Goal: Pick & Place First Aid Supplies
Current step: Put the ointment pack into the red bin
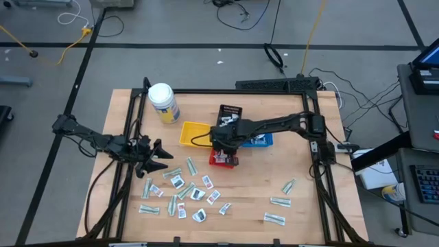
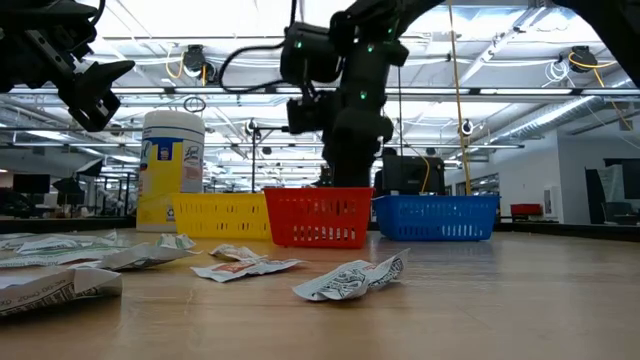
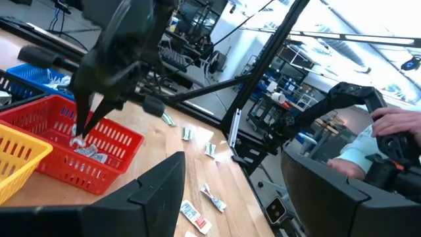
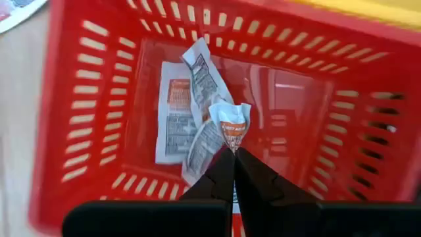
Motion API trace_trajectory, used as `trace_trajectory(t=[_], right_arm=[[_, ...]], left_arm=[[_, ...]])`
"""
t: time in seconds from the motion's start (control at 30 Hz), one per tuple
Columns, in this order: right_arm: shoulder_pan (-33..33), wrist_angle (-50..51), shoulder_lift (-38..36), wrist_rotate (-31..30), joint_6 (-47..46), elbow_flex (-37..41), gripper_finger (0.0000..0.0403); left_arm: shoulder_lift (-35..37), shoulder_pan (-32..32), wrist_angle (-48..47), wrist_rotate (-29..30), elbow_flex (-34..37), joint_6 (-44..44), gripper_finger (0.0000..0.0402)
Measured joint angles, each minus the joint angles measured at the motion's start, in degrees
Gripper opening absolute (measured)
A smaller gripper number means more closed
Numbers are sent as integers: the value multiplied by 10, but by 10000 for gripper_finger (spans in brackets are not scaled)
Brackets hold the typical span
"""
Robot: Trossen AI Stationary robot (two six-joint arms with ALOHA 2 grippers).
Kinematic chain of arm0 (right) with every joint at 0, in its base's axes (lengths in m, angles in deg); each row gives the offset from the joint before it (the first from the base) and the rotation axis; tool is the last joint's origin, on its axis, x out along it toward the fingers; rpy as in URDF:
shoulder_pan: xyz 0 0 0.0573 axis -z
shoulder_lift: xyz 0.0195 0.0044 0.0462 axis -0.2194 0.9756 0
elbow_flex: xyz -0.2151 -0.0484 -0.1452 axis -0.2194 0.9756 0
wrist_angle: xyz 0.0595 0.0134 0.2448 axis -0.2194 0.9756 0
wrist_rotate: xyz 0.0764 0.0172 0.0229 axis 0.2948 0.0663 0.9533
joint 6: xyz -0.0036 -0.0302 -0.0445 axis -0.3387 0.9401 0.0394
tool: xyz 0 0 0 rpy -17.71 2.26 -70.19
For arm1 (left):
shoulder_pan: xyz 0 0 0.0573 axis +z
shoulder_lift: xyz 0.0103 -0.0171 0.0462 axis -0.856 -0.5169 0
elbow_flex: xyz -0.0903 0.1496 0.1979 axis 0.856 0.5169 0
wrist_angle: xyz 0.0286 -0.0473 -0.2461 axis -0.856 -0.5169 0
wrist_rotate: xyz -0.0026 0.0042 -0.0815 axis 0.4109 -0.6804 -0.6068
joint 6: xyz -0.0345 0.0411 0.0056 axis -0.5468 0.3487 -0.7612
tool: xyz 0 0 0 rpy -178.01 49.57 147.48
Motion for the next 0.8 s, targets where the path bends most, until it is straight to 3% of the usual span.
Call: trace_trajectory(t=[0.23, 0.4, 0.8], right_arm=[[0, -12, 18, -1, 0, 0, 9], [-2, -21, 18, -2, 0, 0, 38], [-4, -18, 15, -1, -42, 0, 197]], left_arm=[[0, 0, 0, 0, 0, 0, 257], [0, 0, 0, 0, 0, 0, 257], [0, 0, 0, 0, 0, 0, 257]])
